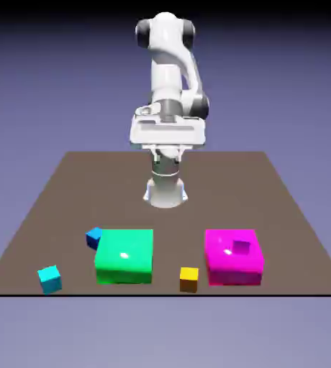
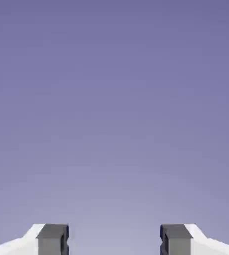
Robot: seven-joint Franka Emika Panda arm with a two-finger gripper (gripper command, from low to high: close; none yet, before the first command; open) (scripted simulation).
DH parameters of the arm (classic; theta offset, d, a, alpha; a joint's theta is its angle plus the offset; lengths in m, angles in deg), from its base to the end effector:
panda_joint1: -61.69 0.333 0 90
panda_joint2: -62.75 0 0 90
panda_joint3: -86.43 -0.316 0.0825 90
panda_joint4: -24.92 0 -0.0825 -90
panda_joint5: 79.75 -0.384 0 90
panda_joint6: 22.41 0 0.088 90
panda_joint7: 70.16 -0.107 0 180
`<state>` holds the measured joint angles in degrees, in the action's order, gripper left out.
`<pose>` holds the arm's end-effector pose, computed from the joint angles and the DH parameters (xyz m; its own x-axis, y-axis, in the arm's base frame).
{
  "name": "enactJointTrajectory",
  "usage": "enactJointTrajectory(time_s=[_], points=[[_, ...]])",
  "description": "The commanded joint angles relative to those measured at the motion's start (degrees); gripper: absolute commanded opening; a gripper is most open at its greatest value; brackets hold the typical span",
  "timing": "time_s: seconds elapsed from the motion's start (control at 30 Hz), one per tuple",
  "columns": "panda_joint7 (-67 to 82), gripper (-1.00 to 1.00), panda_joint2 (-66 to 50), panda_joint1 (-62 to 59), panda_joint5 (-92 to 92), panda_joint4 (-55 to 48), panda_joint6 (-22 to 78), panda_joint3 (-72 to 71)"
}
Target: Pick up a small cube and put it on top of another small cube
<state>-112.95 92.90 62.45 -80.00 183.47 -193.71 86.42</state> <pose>0.4021 0.0051 0.4553 0.5448 -0.6752 0.4973 -0.4898 -0.7376 -0.4649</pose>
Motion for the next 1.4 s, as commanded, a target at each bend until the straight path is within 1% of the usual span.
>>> enactJointTrajectory(time_s=[0.0,1.27,1.33,1.37], points=[[-0.3,0.00,-2.1,0.1,-0.2,-2.0,2.2,0.0],[-11.0,0.00,-81.0,2.5,-8.0,-79.3,87.6,-0.1],[-11.0,0.00,-81.3,2.5,-8.1,-79.6,87.9,-0.1],[-10.8,0.00,-81.2,2.7,-8.1,-77.6,85.9,-0.2]])
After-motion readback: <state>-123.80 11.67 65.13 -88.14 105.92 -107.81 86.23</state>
